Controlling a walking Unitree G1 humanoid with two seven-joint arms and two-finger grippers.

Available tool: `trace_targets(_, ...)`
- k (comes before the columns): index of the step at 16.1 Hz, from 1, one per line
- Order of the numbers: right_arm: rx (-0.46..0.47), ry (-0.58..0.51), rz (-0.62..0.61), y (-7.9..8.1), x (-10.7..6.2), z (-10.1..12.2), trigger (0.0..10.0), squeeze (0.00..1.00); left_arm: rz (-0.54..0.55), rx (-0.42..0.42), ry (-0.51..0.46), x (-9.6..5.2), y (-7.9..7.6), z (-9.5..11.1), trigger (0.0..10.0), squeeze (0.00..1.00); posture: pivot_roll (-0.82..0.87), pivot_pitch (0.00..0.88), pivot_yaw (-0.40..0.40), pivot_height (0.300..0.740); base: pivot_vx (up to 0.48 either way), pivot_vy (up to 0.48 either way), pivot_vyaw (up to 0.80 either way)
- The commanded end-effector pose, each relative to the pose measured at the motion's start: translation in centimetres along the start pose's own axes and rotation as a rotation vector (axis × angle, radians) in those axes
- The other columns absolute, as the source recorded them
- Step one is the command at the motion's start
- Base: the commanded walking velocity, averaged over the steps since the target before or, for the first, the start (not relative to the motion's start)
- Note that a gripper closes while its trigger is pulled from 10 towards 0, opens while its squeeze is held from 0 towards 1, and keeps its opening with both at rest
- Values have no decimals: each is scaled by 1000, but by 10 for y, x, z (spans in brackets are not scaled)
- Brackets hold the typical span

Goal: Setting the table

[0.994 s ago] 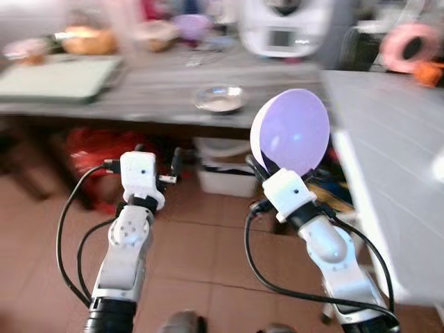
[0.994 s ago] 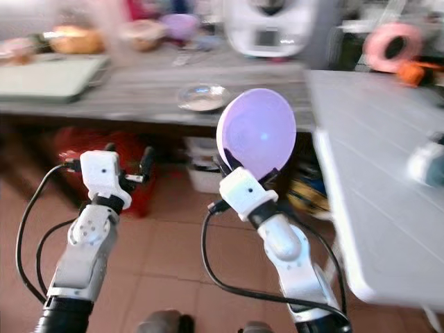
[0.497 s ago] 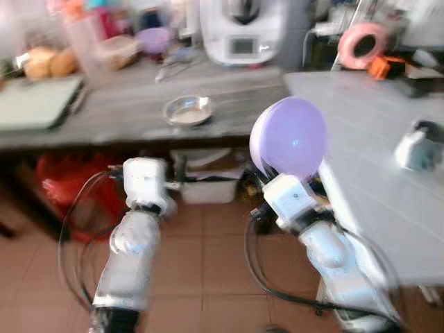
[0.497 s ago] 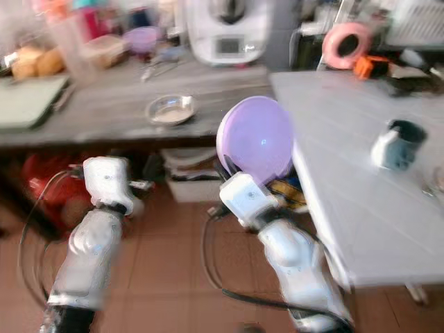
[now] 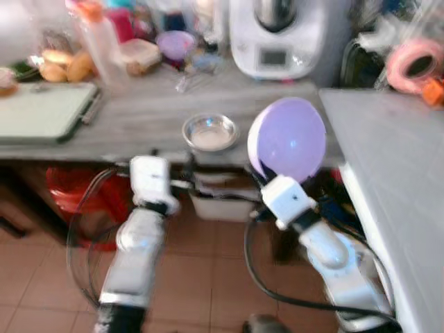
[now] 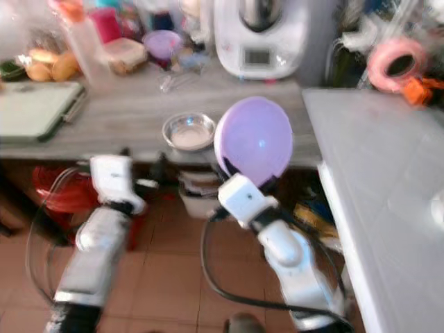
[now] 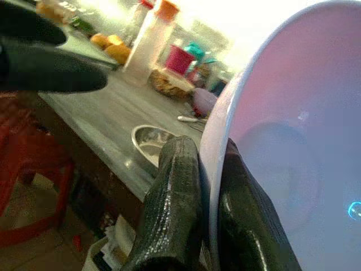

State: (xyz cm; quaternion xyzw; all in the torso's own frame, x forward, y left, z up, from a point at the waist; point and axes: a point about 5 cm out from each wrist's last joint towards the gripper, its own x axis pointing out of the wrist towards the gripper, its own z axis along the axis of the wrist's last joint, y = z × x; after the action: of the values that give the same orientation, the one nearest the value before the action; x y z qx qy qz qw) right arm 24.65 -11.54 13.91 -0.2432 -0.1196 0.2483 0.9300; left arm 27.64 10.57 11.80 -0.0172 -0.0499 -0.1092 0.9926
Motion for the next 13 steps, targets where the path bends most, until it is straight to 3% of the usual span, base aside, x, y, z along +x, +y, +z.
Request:
trace_targets(1, 11, -46, -3, 0, 5, 9, 10000, 0, 37, 22, -1, -2, 13, 1, 10000, 0, -71, 0, 50, 740, 461, 0, 0)
trace_targets(9, -10, -50, -13, -3, 9, 9, 10000, 0, 37, 14, 0, 0, 10, 1, 10000, 0, -73, 0, 46, 740, 455, 0, 100)
trace_targets(11, 0, -43, -2, -3, 10, 7, 10000, 0, 40, 13, -6, -1, 11, 1, 10000, 0, -71, 0, 45, 740, 0, 0, 0)
trace_targets(13, 4, -69, 83, -2, 13, 8, 10000, 0, 53, 35, 5, -5, 16, 0, 10000, 0, -68, 0, 48, 740, 0, 0, 0)
